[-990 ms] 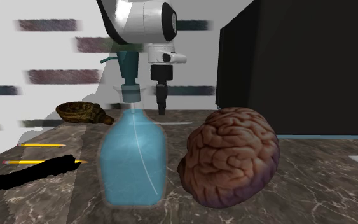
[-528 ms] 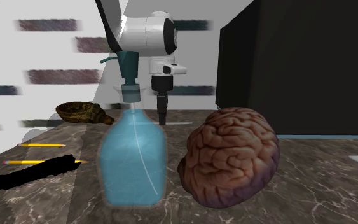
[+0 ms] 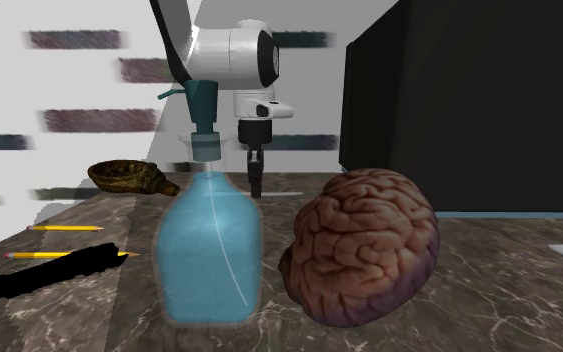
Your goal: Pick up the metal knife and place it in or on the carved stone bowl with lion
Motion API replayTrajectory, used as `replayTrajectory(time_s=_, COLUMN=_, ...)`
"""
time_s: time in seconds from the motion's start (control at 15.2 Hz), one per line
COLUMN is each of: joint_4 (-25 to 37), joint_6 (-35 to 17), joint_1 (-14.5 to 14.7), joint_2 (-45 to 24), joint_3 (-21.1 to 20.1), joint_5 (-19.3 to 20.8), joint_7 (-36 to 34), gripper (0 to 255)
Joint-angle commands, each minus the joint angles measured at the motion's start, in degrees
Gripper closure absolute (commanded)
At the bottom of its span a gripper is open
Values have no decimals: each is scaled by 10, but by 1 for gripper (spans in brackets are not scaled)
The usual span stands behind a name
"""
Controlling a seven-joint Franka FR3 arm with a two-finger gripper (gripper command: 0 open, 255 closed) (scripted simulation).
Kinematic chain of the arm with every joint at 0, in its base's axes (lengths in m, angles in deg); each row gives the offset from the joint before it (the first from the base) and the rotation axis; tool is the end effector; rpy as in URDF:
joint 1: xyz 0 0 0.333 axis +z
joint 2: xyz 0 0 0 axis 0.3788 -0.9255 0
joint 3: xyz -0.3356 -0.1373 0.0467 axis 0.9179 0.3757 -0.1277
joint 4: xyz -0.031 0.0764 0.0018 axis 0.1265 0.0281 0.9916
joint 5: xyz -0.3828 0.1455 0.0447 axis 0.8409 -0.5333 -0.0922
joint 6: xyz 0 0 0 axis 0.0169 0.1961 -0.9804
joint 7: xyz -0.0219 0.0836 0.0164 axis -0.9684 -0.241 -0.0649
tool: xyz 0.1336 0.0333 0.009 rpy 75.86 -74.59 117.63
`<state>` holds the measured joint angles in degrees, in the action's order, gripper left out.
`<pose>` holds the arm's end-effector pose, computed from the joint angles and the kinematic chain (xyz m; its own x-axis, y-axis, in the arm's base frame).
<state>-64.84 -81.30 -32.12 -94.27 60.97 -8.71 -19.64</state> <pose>0.5713 0.1716 0.3453 0.4644 -0.8856 -0.0062 -0.8855 -0.4644 0.0129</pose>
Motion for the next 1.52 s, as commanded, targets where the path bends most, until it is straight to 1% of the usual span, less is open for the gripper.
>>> replayTrajectory(time_s=0.0, joint_4=0, joint_6=0, joint_1=0, joint_2=0, joint_3=0, joint_5=0, joint_7=0, gripper=255)
replayTrajectory(time_s=0.46, joint_4=0, joint_6=0, joint_1=0, joint_2=0, joint_3=0, joint_5=0, joint_7=0, gripper=255)
replayTrajectory(time_s=1.45, joint_4=54, joint_6=105, joint_1=-8, joint_2=58, joint_3=-7, joint_5=-37, joint_7=25, gripper=255)
